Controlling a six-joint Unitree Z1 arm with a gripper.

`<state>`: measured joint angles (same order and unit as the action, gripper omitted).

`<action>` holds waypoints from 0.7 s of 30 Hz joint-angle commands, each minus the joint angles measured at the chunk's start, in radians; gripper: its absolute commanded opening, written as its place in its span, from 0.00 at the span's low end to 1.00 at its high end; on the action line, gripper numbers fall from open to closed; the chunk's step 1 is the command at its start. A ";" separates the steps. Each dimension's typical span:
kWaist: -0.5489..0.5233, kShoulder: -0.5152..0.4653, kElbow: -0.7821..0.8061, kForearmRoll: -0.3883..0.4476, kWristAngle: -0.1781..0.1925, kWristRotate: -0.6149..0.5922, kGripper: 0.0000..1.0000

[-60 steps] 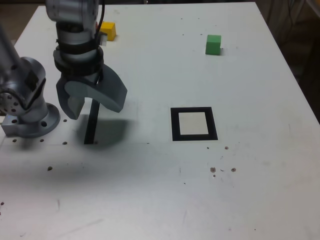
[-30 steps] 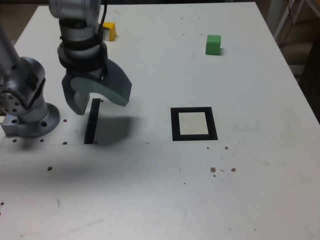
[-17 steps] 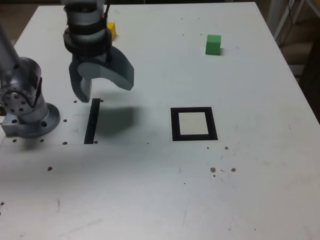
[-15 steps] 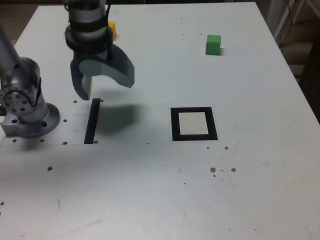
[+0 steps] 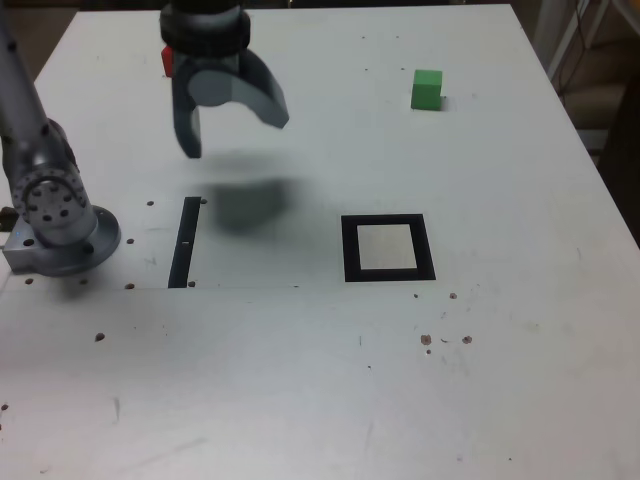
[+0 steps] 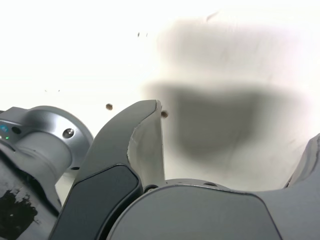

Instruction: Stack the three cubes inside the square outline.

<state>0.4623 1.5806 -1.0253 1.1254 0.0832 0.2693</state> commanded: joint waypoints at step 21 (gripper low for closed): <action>0.375 0.172 -0.276 0.107 -0.001 0.116 0.99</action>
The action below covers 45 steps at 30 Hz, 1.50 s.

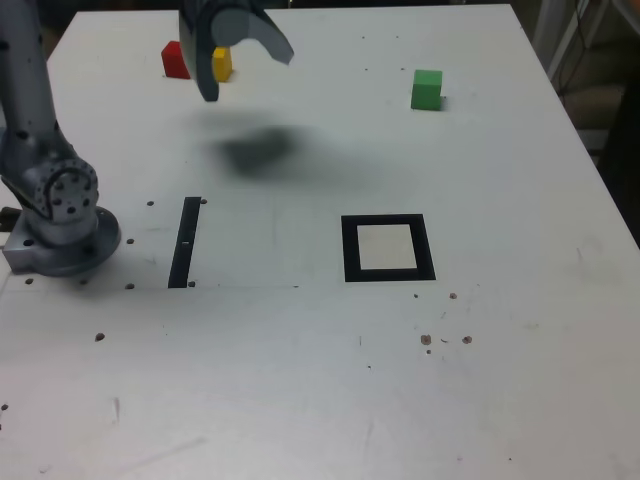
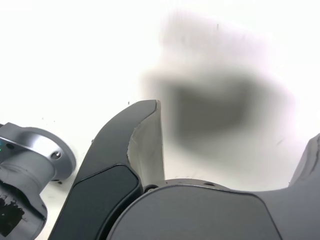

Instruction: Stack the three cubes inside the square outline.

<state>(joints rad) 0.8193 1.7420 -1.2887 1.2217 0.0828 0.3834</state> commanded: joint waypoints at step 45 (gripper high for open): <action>0.458 0.361 -0.498 0.300 0.026 -0.244 0.99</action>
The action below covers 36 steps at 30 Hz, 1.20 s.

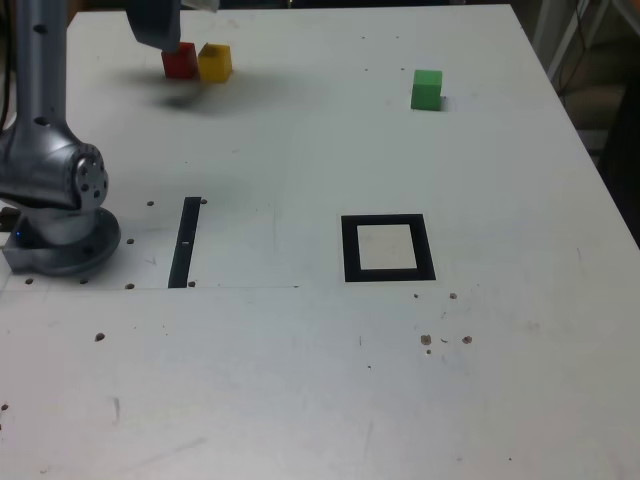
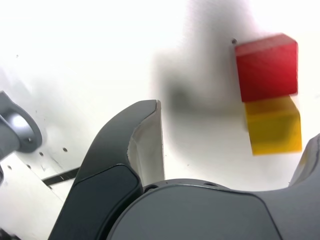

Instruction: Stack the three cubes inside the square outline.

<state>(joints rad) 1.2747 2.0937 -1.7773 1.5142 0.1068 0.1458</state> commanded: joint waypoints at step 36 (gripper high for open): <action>0.084 0.223 -0.172 0.053 0.020 -0.025 0.98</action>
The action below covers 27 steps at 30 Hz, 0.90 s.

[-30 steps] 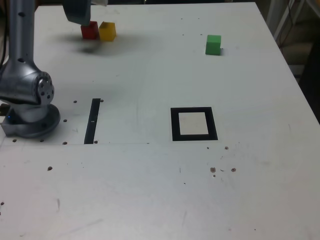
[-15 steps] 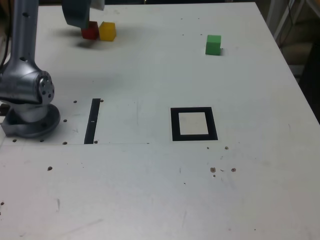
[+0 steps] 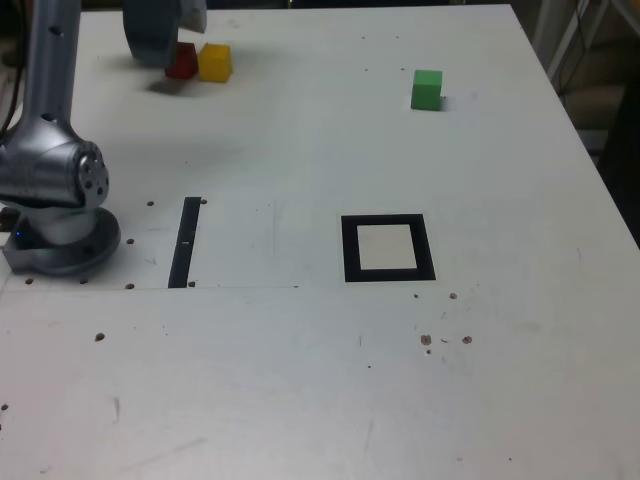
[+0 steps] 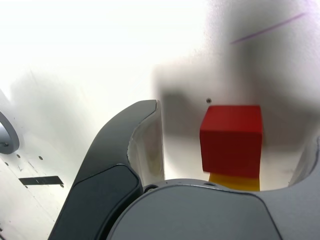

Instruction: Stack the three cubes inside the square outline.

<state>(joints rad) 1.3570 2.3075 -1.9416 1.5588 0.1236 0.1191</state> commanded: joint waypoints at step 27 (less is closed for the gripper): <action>0.003 0.051 -0.063 0.014 0.014 0.010 0.35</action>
<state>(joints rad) 1.3608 2.3489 -2.0011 1.5679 0.1358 0.1256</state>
